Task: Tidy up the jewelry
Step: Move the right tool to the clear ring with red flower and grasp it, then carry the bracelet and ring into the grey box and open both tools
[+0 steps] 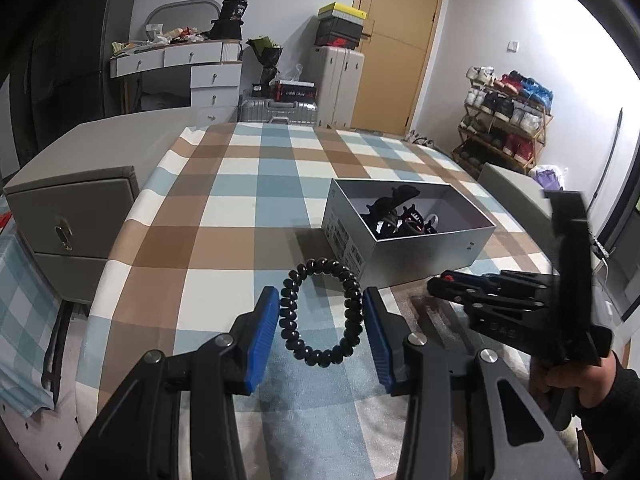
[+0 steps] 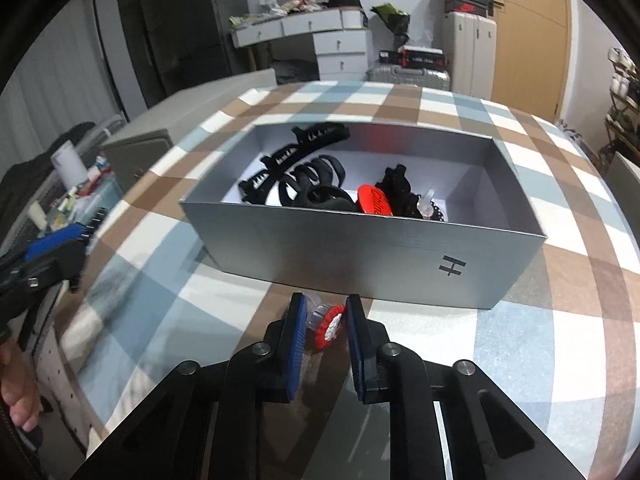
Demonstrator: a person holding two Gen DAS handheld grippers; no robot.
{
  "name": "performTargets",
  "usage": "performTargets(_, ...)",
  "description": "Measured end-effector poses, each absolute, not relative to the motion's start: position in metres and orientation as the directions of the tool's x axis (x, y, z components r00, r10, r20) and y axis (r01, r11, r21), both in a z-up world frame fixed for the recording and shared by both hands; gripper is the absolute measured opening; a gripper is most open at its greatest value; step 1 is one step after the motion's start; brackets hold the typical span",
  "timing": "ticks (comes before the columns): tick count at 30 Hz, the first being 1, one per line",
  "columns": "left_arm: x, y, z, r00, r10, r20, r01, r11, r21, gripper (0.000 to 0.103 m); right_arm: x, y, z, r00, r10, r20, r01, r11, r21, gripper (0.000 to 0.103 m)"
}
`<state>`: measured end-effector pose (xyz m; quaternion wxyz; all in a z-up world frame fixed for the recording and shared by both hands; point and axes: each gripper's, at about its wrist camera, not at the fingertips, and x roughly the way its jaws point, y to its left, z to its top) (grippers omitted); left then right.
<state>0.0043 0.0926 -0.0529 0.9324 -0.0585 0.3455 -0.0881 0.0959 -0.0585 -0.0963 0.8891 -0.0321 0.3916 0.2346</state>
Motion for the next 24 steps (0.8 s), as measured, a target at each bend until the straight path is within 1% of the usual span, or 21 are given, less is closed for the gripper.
performTargets(4,0.005,0.085,-0.047,0.747,-0.200,-0.634,0.130,0.979,-0.156,0.037,0.087,-0.069,-0.087,0.592,0.442,-0.674,-0.467,0.869,0.161,0.019)
performTargets(10,0.013,0.068,-0.037,0.755,-0.187,-0.628,0.142,0.982,-0.121,0.037,0.074,-0.095,-0.060,0.630,0.523,-0.574,-0.499,0.839,0.217,0.019)
performTargets(17,0.037,0.049,-0.024,0.770,-0.193,-0.608,0.164,0.981,-0.103,0.037,0.069,-0.119,-0.026,0.691,0.574,-0.440,-0.541,0.814,0.212,0.019)
performTargets(24,0.066,0.029,-0.021,0.761,-0.223,-0.609,0.204,0.974,-0.102,0.037,0.087,-0.129,-0.009,0.708,0.597,-0.377,-0.566,0.799,0.203,0.019)
